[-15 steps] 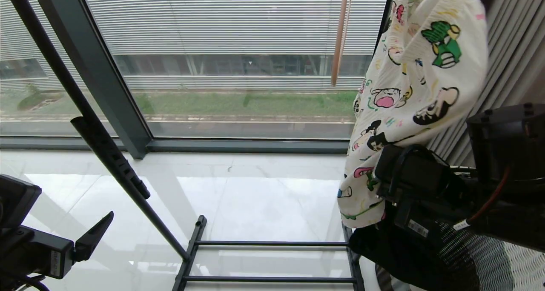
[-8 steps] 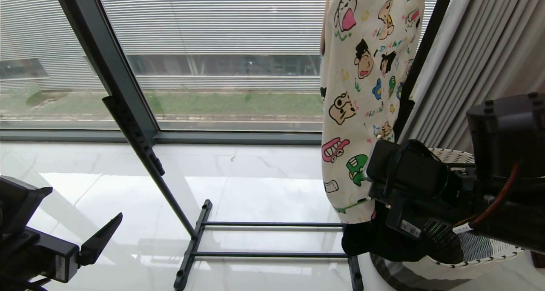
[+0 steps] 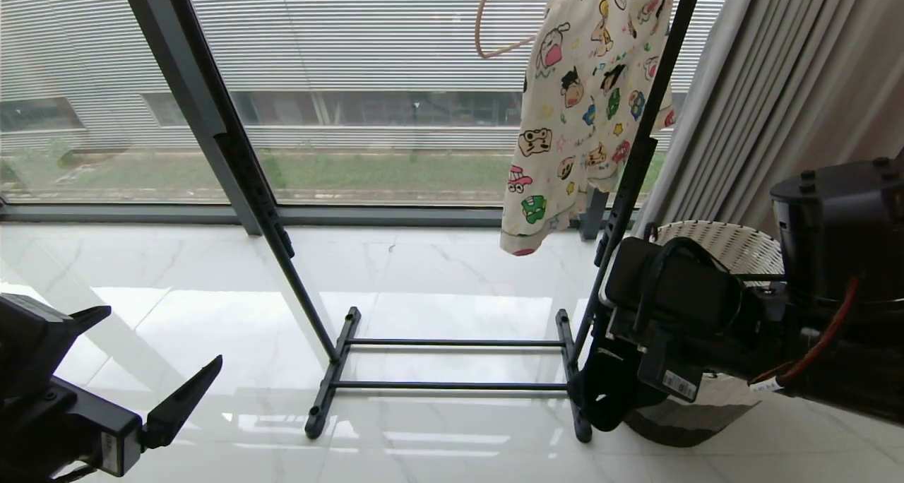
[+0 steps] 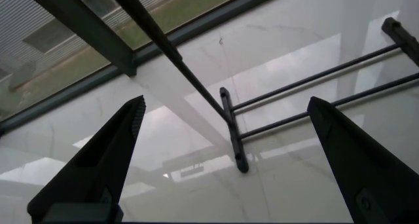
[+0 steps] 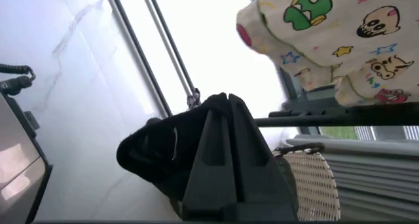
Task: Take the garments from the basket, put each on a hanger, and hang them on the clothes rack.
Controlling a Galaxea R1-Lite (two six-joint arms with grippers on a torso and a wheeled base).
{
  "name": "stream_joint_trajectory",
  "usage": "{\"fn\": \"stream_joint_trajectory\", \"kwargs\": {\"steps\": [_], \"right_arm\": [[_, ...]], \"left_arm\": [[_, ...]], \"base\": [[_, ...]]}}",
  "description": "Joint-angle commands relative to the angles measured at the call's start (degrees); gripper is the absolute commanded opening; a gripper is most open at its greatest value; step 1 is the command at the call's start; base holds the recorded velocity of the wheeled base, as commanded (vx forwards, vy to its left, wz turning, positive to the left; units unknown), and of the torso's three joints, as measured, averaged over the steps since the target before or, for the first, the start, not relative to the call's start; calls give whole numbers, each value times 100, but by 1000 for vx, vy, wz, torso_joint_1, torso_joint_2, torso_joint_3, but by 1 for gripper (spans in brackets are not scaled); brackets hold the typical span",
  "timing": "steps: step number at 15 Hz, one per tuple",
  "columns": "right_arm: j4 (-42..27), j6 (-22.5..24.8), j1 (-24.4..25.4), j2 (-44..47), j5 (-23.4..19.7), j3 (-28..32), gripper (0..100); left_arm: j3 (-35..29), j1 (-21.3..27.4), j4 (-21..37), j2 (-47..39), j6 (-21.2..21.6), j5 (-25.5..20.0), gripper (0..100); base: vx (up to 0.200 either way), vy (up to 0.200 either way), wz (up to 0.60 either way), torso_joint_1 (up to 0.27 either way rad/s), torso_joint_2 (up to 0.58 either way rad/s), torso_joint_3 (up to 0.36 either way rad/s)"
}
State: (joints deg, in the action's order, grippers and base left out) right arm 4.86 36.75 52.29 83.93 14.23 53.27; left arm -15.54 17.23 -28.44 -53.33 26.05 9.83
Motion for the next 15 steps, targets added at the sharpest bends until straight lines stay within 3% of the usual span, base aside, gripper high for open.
{"fn": "stream_joint_trajectory", "kwargs": {"steps": [1,4,6,11,13,15], "right_arm": [[6,-28,10,9,-8,-1,0],[15,-371,229,-17,-16,-1,0],[15,-547,370,-96,-34,16,0],[6,-591,511,-483,-8,210,0],[-223,-591,607,-536,-8,430,0],[-618,-591,704,-641,-16,614,0]], "left_arm": [[-177,607,-4,-19,-223,-130,100],[-511,2136,-4,-230,-1067,-341,100],[-871,2813,-4,-898,-1252,-332,100],[-1539,4096,-30,-2498,-1594,-341,100],[-1882,4465,-452,-3324,-1990,-332,100],[-2330,4509,-1137,-4168,-2157,-332,100]], "base": [[0,0,0,0,0,0],[0,0,0,0,0,0],[0,0,0,0,0,0],[0,0,0,0,0,0],[0,0,0,0,0,0],[0,0,0,0,0,0]]}}
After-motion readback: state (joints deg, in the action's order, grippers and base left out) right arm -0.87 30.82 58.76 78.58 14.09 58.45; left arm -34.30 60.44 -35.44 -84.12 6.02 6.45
